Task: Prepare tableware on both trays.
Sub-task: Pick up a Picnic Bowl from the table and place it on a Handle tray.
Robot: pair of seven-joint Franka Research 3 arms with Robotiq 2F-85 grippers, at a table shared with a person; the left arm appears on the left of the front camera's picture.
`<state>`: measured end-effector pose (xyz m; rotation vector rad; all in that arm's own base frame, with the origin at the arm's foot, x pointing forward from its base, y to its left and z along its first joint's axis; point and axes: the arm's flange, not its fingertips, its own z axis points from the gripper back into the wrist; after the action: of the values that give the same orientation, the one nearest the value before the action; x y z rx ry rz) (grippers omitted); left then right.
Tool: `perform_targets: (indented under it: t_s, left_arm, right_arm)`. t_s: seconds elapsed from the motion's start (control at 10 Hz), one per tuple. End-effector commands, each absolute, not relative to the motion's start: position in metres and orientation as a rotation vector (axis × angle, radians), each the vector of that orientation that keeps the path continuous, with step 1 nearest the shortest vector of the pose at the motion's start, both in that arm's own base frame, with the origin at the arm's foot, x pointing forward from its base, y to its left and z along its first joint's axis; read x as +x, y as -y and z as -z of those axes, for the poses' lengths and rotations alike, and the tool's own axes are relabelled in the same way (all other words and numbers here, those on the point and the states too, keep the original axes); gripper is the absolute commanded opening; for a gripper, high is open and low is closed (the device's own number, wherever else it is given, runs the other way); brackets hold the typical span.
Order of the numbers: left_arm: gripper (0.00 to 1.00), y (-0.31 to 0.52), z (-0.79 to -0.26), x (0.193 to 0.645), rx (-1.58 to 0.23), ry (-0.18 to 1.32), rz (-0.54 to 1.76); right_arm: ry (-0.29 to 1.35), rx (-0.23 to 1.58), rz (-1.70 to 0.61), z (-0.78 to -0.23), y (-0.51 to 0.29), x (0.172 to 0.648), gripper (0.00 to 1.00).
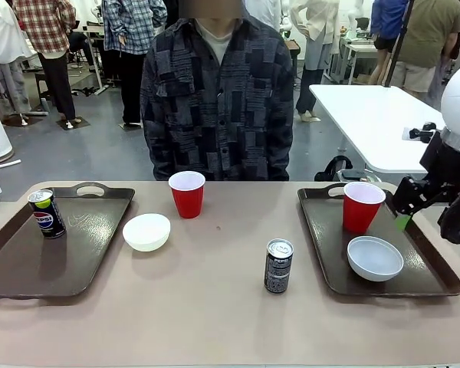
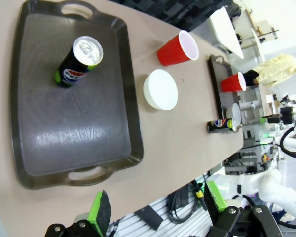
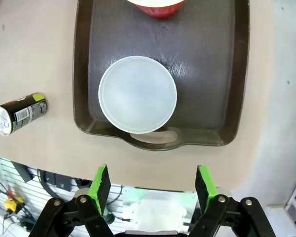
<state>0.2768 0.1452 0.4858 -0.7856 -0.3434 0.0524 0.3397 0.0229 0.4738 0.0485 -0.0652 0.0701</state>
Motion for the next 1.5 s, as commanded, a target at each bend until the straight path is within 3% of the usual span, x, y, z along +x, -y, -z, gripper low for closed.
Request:
perform_targets:
  t_s: [0.0,0.6,1.1,1.4]
  left_arm:
    - [1.00,-0.146,-0.486,0.277,-0.791,0.350,-0.050]
    - [1.00,-0.145,-0.486,0.277,-0.786,0.343,-0.052]
    - [1.00,-0.034,-0.561,0.340,-0.334,0.165,0.078]
    - [1.00,0.034,-0.549,0.378,-0.166,0.050,0.136]
  right_arm:
    - [0.078,0.054,-0.087,-0.469,-0.022,0.343,0.89]
    - [0.062,0.048,-0.072,-0.472,-0.023,0.341,0.89]
    - [0.142,0.575,0.063,-0.523,0.083,0.304,0.89]
    - [0.181,0.752,0.139,-0.543,0.180,0.254,0.89]
